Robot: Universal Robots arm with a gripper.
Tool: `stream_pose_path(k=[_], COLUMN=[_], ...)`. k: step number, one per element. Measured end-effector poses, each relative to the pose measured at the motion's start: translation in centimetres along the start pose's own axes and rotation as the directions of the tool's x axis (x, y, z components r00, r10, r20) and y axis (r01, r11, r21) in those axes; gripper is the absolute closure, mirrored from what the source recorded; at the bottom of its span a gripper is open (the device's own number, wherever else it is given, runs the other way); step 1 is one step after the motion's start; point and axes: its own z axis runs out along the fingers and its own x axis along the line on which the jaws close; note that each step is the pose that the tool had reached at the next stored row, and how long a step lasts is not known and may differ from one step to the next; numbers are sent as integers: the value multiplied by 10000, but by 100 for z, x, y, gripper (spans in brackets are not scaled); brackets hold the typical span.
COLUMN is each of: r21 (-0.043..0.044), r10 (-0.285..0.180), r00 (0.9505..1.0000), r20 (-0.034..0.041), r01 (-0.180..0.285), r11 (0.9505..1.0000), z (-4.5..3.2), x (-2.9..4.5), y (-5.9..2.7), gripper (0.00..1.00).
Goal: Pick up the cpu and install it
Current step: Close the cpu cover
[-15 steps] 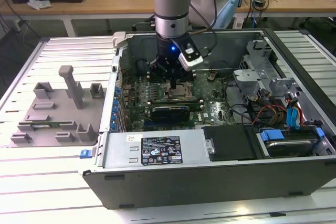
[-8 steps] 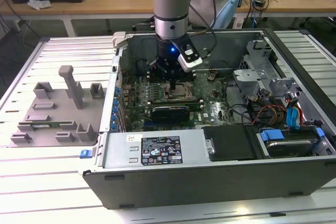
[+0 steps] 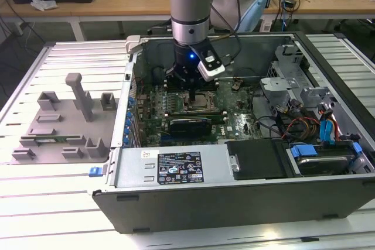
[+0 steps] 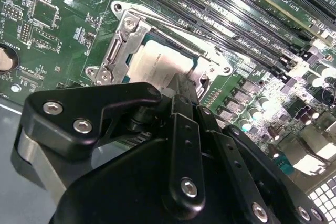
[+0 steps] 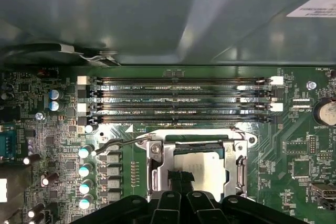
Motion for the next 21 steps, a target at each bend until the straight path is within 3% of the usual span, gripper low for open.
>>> stream_pose_path(k=[9, 21], r21=[2, 2], r10=[-2, -5], r00=[10000, 10000], r20=[-2, -1], r01=[2, 5], r11=[10000, 10000], z=[52, 74], x=[105, 126], y=[-3, -2], gripper=[89, 89])
